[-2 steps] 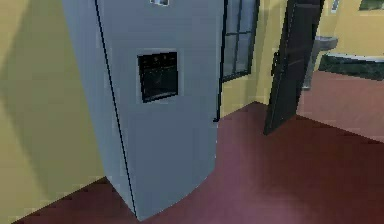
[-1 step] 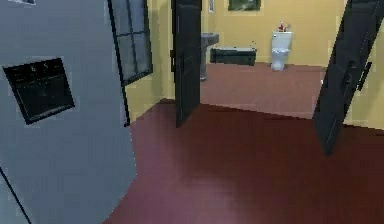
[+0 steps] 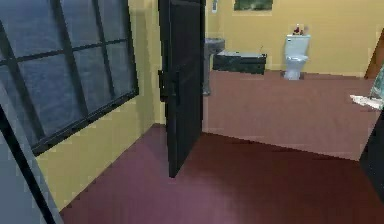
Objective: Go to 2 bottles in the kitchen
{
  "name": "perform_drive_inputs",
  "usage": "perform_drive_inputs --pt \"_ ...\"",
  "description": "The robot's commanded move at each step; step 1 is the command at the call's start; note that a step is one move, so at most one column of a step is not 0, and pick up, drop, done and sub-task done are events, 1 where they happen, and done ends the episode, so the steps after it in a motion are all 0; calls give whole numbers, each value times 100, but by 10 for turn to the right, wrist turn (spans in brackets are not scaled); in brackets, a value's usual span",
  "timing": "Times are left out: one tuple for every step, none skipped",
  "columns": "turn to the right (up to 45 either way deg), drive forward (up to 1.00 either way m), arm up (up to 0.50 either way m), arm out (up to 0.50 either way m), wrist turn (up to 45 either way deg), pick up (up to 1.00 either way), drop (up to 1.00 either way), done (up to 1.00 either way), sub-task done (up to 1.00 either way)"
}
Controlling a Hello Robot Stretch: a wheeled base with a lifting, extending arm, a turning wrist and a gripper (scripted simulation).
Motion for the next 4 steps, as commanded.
perform_drive_inputs --pt "450 0 0 0 0 0 0 0 0" --pt "210 0 0 0 0 0 0 0 0" --pt "0 60 0 0 0 0 0 0 0" --pt "420 0 0 0 0 0 0 0 0"
